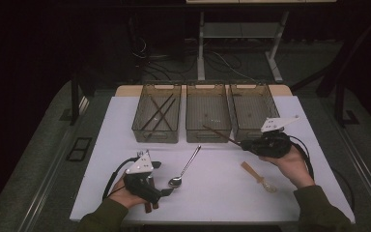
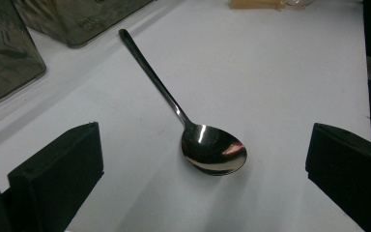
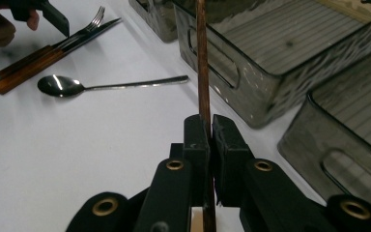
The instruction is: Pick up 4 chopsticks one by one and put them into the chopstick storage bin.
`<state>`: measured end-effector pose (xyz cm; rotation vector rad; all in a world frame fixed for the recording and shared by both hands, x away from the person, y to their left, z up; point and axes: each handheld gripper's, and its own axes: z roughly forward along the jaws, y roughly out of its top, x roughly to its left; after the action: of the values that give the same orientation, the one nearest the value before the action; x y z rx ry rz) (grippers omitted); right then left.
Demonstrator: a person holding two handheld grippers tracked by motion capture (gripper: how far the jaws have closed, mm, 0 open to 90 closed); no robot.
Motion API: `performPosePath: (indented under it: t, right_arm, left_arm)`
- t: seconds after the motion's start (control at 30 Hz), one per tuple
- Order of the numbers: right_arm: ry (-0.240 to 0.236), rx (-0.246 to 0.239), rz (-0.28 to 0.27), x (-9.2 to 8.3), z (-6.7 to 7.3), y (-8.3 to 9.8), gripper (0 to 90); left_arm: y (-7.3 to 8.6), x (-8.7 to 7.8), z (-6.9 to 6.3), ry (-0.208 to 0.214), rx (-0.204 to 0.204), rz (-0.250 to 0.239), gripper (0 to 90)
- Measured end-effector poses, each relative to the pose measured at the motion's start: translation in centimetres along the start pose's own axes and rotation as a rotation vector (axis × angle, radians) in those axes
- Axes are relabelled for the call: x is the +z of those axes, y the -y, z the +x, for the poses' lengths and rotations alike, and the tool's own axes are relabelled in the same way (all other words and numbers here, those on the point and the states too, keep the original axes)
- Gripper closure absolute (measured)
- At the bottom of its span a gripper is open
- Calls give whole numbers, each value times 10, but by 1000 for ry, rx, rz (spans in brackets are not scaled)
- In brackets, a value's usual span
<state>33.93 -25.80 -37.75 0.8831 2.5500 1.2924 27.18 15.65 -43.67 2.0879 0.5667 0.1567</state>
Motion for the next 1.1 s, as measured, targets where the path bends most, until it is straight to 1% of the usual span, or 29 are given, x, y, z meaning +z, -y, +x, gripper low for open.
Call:
performPosePath:
  t: [0.2, 0.37, 0.57, 0.67, 0.7, 0.93, 1.0, 1.1]
  right_arm:
    - [2, 2, -1, 11, 3, -10, 854]
    - [14, 9, 2, 19, 6, -18, 855]
    - [44, -1, 26, 31, 10, -29, 855]
    - [48, 5, 15, 37, 11, -36, 855]
    - [53, 0, 12, 39, 12, -38, 855]
    - [45, -10, 10, 54, 15, -55, 854]
    - [47, -8, 11, 59, 15, -61, 855]
    - [54, 2, 13, 66, 15, -69, 854]
  left_arm:
    - [0, 0, 0, 1, -9, -7, 0]
    - [0, 1, 0, 2, -11, -7, 0]
    - [0, 0, 0, 1, -10, -8, 0]
    - [0, 0, 0, 0, -10, -8, 0]
    - [0, 0, 0, 1, -11, -9, 0]
    - [0, 1, -1, 2, -7, -7, 0]
    - [0, 0, -1, 2, -5, -7, 0]
    - [0, 1, 0, 2, -13, -13, 0]
